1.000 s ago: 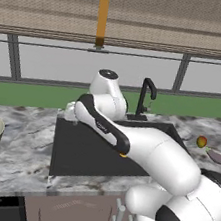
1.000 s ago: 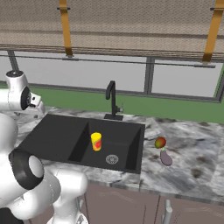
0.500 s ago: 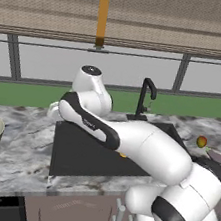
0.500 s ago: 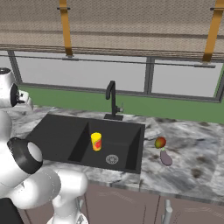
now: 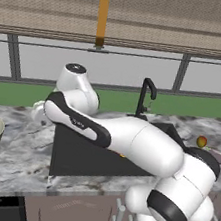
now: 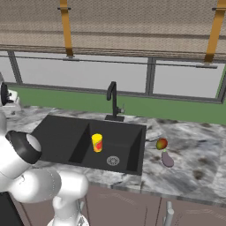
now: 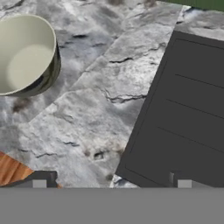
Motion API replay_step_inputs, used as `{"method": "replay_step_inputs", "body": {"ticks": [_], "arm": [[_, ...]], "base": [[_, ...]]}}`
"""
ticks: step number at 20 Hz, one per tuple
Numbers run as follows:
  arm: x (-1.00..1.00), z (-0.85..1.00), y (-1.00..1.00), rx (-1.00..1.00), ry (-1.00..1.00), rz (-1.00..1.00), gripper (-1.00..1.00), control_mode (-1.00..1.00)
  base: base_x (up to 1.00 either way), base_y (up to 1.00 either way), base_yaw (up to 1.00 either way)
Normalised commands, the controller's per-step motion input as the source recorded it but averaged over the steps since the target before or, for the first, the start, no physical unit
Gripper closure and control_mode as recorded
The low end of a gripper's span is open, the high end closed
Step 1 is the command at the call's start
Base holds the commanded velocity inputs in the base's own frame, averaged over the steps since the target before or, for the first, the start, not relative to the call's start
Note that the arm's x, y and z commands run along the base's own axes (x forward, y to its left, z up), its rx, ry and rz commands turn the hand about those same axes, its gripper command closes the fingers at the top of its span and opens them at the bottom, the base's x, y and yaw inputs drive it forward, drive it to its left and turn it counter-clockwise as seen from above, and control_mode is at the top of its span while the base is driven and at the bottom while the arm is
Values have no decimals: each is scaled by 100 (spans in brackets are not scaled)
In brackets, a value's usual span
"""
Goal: Remove the mango and eggplant from the sink. Then move the bowl and cup from the counter to the sink for washing.
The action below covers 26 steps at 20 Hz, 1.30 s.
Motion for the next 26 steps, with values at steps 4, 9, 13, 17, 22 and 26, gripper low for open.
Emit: {"method": "replay_step_inputs", "body": {"ticks": [4, 9, 13, 17, 22, 26], "arm": [[-8, 0, 45, 1, -4, 0, -100, -100], [-11, 1, 38, 5, -2, 1, -100, -100], [-13, 0, 31, 6, 0, 2, -100, -100], [-8, 0, 35, 3, 0, 0, -100, -100], [-3, -7, 27, 0, 0, 0, -100, -100], [3, -20, 23, 0, 0, 0, -100, -100]], "base": [[0, 0, 0], [0, 0, 0], [0, 0, 0], [0, 0, 0], [0, 0, 0], [0, 0, 0]]}}
